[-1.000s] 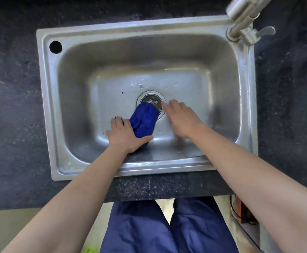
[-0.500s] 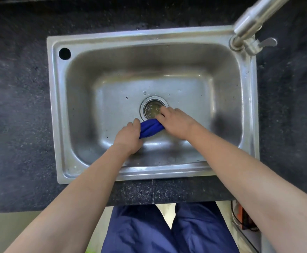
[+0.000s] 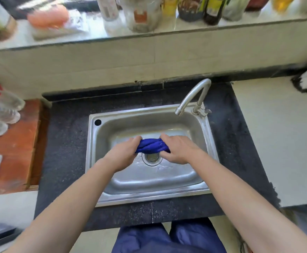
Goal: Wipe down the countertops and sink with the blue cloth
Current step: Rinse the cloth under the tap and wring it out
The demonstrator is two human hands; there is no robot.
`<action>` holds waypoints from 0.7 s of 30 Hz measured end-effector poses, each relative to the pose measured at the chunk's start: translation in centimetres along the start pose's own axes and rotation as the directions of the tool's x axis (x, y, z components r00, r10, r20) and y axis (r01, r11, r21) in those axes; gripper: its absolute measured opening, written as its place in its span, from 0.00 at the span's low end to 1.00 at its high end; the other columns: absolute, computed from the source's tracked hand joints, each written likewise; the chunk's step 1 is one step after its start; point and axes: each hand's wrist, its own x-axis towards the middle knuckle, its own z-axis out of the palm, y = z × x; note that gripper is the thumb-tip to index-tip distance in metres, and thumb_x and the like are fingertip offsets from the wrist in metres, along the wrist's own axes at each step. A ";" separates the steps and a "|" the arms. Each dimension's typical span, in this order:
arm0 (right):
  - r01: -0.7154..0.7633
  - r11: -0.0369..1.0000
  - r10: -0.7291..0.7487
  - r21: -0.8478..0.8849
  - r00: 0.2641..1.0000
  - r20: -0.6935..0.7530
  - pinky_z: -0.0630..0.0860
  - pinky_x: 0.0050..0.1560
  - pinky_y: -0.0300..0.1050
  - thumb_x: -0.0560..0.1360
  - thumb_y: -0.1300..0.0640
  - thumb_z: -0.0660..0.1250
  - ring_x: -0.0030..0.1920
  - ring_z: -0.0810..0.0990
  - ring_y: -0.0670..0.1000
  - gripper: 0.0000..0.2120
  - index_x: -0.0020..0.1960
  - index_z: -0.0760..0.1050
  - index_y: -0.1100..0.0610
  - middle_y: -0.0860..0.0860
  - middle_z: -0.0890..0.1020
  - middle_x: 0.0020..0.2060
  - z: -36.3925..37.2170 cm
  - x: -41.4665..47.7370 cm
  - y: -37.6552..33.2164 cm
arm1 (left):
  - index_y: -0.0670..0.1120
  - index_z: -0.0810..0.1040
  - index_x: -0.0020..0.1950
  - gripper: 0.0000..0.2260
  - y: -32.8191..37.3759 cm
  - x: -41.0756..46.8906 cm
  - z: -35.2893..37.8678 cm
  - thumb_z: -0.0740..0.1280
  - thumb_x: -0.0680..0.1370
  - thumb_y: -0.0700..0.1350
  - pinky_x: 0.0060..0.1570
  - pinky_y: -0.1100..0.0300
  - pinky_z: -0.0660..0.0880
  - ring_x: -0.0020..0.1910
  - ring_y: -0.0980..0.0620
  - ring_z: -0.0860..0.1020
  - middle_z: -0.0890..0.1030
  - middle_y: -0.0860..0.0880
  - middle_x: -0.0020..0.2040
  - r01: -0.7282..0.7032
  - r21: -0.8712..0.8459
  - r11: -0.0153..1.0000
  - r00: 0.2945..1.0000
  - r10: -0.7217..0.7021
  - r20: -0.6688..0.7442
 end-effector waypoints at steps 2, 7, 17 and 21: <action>0.006 1.000 -0.006 -0.012 1.000 -0.007 0.65 0.38 0.49 0.75 0.38 0.60 0.38 0.73 0.58 0.15 0.47 0.63 0.49 0.47 0.75 0.37 -2.1 -0.5 -0.5 | 0.49 0.65 0.59 0.09 0.2 -1.1 -1.5 0.61 0.81 0.47 0.44 0.50 0.73 0.47 0.42 0.77 0.76 0.48 0.54 -0.018 -0.014 1.000 0.999 0.018 -0.040; -0.106 0.974 0.117 0.201 0.992 -0.043 0.76 0.41 0.50 0.71 0.33 0.56 0.38 0.77 0.56 0.20 0.42 0.68 0.51 0.49 0.79 0.34 -4.6 -0.7 -1.9 | 0.50 0.67 0.58 0.10 0.6 -2.6 -3.8 0.63 0.81 0.53 0.45 0.50 0.75 0.43 0.43 0.77 0.80 0.49 0.45 -0.014 -0.182 0.983 0.993 -0.007 -0.118; -0.281 0.868 0.332 0.409 0.941 -0.058 0.60 0.31 0.47 0.80 0.43 0.60 0.28 0.66 0.49 0.22 0.33 0.66 0.56 0.52 0.70 0.28 -4.4 -0.5 -4.2 | 0.50 0.70 0.43 0.10 1.1 -3.4 -3.8 0.65 0.79 0.53 0.38 0.52 0.74 0.36 0.48 0.77 0.78 0.50 0.34 0.025 -0.355 0.934 0.966 -0.114 -0.234; -0.243 0.837 0.299 0.490 0.954 -0.038 0.62 0.34 0.47 0.80 0.44 0.60 0.33 0.69 0.51 0.21 0.34 0.67 0.55 0.50 0.72 0.30 -3.5 -0.4 -4.3 | 0.48 0.71 0.43 0.10 0.7 -3.6 -3.5 0.66 0.79 0.51 0.38 0.54 0.73 0.36 0.49 0.77 0.78 0.50 0.35 0.046 -0.401 0.915 0.966 -0.144 -0.216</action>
